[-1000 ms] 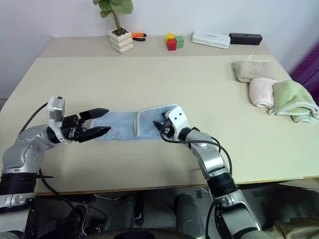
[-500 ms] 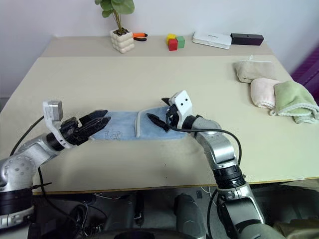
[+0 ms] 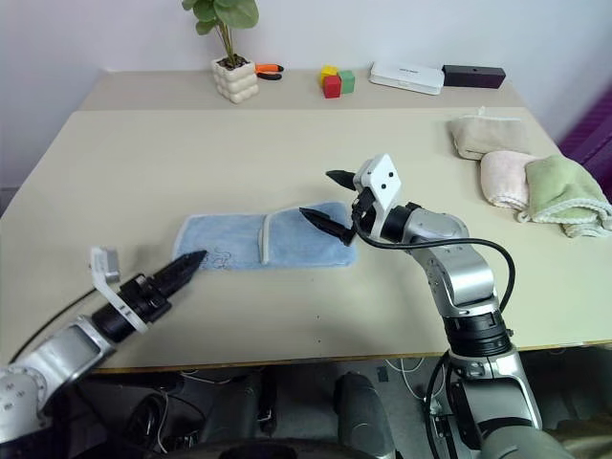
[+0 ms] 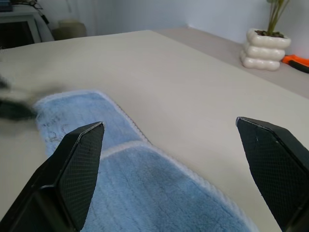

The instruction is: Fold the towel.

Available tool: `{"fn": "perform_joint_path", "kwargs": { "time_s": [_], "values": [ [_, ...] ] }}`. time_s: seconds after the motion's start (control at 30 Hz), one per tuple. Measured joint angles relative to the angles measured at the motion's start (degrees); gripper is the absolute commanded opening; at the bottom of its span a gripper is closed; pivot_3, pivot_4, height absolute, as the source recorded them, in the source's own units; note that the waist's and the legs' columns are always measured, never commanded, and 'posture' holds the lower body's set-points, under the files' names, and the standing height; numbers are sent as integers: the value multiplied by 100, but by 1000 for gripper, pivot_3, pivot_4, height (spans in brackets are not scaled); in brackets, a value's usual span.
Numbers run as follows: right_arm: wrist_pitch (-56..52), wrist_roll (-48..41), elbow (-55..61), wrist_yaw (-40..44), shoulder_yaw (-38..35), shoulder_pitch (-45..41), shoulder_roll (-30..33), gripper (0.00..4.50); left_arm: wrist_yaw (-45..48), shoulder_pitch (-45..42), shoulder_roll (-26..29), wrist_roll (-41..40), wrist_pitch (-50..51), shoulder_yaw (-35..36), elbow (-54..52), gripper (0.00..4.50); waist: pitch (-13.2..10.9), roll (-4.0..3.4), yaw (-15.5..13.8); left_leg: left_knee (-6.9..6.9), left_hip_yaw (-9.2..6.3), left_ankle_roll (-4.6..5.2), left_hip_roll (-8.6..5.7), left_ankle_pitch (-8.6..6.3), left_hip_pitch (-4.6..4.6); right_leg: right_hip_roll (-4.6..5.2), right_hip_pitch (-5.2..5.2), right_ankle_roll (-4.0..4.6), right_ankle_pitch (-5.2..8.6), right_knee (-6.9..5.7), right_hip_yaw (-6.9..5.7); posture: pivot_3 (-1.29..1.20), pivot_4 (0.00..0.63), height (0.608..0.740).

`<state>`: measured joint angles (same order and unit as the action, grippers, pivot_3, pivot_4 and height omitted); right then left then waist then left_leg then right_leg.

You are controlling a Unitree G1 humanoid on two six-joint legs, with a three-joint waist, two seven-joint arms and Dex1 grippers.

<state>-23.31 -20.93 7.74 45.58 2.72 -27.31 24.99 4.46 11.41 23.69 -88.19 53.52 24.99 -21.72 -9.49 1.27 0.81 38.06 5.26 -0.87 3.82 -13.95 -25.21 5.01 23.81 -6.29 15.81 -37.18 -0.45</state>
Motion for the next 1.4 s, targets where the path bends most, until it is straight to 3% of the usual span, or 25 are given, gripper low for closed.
{"fn": "perform_joint_path", "kwargs": {
  "time_s": [0.2,0.5,0.6,0.83,1.0,1.2,1.4],
  "values": [
    [77,42,-39,-33,28,2,-25,4456,-586,208,-43,-424,-380,56,-89,4500,0,-1,-20,0,-3,-3,-2,1,7,3,-10,9,3,3,-1,0,150,735],
    [193,164,-139,-115,54,5,-91,4456,-974,-490,-77,-605,-739,14,643,4500,1,-3,-20,0,7,-3,-3,1,19,1,-22,9,3,4,-2,0,150,735],
    [205,191,-138,-141,62,5,-93,4500,-1082,-635,-136,-752,-748,-13,874,3669,2,-4,-28,-2,14,-2,-4,0,37,3,-41,10,3,9,-2,0,150,735],
    [232,254,-130,-220,79,22,-91,4500,-1169,-951,-217,-869,-778,-113,1238,93,1,-3,-25,-3,15,-3,-4,0,38,3,-41,10,3,9,-2,0,150,735],
    [251,209,-55,-133,9,320,135,4500,-750,-1038,-106,-791,-745,-160,1181,35,0,-1,-33,-8,18,-2,-5,-1,36,3,-40,10,3,18,-3,0,150,735],
    [268,-541,714,660,-1076,1477,1106,4500,507,-1219,374,-399,-608,-192,819,35,-1,-3,-34,-9,23,0,-4,-4,37,6,-43,21,9,31,-1,0,150,735],
    [380,-662,858,882,-1337,1863,1450,4500,1498,-2352,312,491,-546,-991,1035,35,-1,-2,-25,-9,22,1,-6,-4,41,4,-48,25,11,34,-1,0,150,735]
  ]
}}
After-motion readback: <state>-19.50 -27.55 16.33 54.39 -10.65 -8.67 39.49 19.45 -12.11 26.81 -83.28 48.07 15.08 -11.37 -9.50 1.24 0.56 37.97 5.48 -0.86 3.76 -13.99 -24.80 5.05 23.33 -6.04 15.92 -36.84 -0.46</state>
